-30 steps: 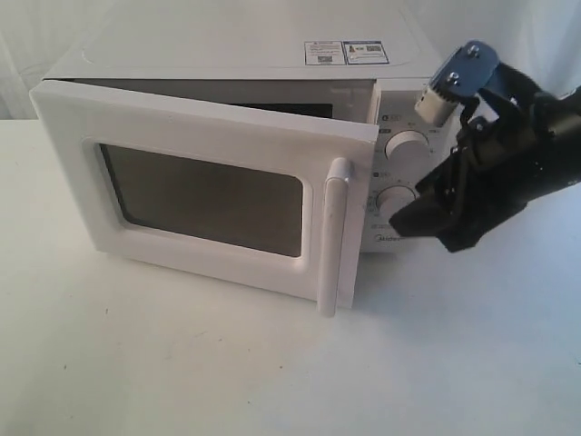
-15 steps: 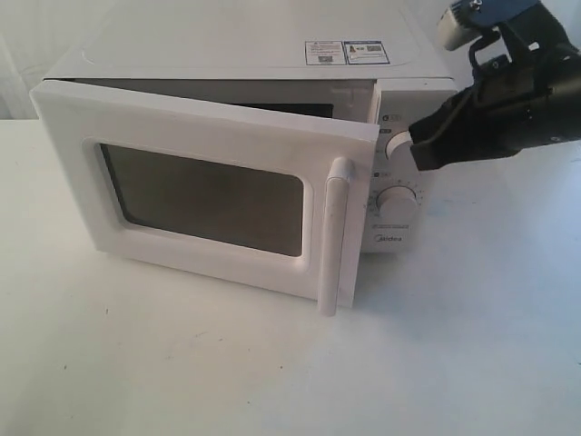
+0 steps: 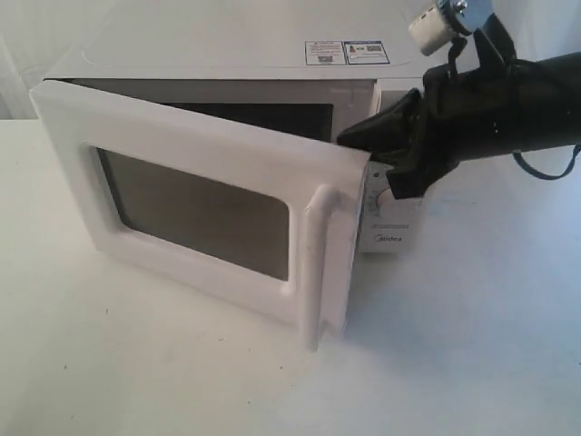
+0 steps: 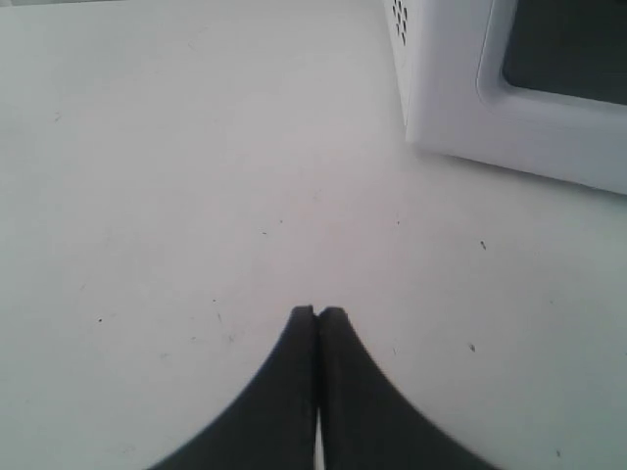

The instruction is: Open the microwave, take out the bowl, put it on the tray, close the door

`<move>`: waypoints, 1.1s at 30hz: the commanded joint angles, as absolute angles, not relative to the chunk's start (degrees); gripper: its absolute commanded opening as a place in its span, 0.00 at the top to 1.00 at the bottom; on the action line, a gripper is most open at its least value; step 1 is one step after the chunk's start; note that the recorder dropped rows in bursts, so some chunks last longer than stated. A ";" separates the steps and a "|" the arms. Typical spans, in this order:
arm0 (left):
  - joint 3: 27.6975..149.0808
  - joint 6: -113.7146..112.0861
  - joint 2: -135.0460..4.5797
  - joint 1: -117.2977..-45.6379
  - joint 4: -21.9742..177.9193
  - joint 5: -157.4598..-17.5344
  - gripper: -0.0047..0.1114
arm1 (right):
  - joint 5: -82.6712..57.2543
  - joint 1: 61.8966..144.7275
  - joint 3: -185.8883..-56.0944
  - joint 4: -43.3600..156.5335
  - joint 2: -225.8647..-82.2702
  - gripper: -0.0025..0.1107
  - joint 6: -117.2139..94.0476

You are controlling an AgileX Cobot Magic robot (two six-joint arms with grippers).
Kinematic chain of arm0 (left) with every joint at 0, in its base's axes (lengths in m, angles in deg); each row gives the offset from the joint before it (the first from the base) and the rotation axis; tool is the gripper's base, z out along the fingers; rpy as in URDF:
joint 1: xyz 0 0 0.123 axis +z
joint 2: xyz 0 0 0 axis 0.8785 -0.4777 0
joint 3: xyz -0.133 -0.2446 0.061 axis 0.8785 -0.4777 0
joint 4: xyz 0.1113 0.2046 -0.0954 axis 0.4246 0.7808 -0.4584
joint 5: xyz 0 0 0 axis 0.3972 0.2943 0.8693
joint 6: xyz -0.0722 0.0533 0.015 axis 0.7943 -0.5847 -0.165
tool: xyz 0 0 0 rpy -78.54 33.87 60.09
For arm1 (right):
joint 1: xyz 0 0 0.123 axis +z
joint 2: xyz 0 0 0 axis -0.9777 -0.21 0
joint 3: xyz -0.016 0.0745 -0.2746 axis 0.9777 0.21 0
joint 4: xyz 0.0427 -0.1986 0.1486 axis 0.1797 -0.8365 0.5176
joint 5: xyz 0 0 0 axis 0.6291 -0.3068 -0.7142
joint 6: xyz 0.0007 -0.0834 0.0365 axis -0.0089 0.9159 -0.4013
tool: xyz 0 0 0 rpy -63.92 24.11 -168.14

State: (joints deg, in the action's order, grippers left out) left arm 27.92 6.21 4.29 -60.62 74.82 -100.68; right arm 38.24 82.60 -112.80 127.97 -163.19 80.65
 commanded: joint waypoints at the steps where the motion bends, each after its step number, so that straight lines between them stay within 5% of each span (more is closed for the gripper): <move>1: 27.70 6.21 4.58 -60.45 74.66 -100.71 0.96 | 39.14 82.51 -112.78 124.61 -162.00 0.98 80.97; 10: 27.70 6.21 4.58 -60.45 74.66 -100.71 0.96 | 40.04 84.35 -112.78 126.98 -161.71 0.98 78.86; 21: 27.70 6.21 4.58 -60.45 74.66 -100.71 0.96 | 35.16 103.96 -112.78 125.26 -161.81 0.98 78.22; 27: 27.70 6.21 4.58 -60.45 74.66 -100.71 0.96 | 6.31 117.17 -112.68 121.71 -161.98 0.98 77.36; 33: 27.70 6.21 4.58 -60.45 74.66 -100.71 0.96 | -14.30 121.56 -112.68 115.38 -167.90 0.98 79.89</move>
State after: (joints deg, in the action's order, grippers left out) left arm 27.92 6.21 4.29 -60.62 74.82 -100.68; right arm -7.14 120.42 -112.80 117.10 -165.17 78.01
